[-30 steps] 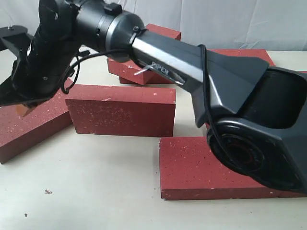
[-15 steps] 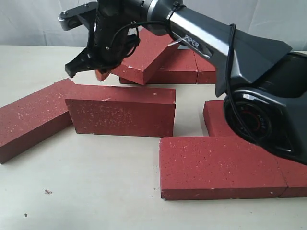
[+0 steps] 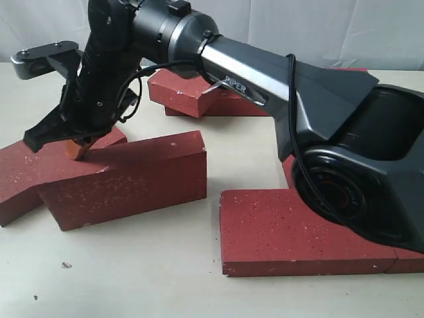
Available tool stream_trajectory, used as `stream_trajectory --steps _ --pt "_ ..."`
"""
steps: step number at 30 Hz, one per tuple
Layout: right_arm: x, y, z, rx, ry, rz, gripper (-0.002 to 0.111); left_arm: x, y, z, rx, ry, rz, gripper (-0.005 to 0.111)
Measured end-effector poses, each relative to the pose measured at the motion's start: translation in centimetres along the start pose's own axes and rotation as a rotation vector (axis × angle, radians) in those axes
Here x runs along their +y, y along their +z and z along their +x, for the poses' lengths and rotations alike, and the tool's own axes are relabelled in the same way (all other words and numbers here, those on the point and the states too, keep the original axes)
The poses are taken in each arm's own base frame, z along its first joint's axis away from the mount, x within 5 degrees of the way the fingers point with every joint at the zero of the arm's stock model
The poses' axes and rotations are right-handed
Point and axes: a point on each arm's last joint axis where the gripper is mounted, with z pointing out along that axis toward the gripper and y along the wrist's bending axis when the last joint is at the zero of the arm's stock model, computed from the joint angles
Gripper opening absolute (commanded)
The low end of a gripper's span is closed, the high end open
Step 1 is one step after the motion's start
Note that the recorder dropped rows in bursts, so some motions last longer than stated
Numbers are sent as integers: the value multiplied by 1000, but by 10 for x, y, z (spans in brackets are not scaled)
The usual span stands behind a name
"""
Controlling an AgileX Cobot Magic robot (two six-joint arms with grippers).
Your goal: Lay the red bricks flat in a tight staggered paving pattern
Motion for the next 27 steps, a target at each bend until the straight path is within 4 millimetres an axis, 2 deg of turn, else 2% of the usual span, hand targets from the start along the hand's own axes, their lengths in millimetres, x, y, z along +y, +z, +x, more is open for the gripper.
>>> stream_trajectory --steps 6,9,15,17,22,27 --pt "15 -3 0 6 -38 -41 -1 0 0 0 0 0 0 0" --pt "14 -14 -1 3 -54 -12 -1 0 0 0 0 0 0 0" --pt "9 -52 -5 -37 -111 120 -1 0 0 0 0 0 0 0" --pt "9 -58 -6 -43 -121 142 -1 0 0 0 0 0 0 0" --pt "6 -53 -1 -13 -114 151 -1 0 0 0 0 0 0 0" --pt "-1 -34 20 98 -89 157 -1 0 0 0 0 0 0 0"
